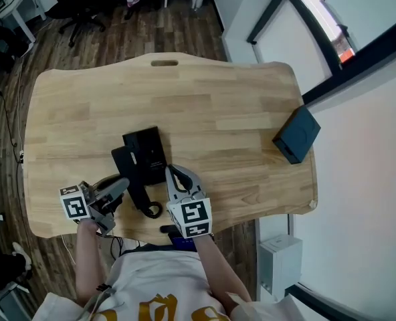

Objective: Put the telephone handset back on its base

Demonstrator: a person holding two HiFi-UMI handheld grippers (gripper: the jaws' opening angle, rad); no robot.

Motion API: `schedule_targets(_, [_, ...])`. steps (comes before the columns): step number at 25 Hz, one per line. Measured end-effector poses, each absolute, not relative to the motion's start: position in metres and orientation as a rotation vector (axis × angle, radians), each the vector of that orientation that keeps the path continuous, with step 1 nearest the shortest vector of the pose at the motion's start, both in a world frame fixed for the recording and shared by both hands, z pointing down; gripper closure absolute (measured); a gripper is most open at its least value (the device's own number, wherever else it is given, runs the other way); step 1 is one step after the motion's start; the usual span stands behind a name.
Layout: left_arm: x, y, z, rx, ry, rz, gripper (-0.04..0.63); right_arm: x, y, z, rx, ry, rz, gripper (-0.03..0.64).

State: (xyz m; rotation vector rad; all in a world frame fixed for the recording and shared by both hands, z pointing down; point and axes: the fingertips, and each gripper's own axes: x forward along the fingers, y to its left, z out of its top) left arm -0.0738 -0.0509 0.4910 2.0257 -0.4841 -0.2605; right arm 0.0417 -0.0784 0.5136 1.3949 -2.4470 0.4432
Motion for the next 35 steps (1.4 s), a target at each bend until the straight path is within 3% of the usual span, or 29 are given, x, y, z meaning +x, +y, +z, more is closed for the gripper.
schedule_targets(35, [-0.074, -0.088, 0.557, 1.943, -0.489, -0.254, 0.525, 0.05, -0.117, 0.57, 1.34, -2.345, 0.561, 0.611])
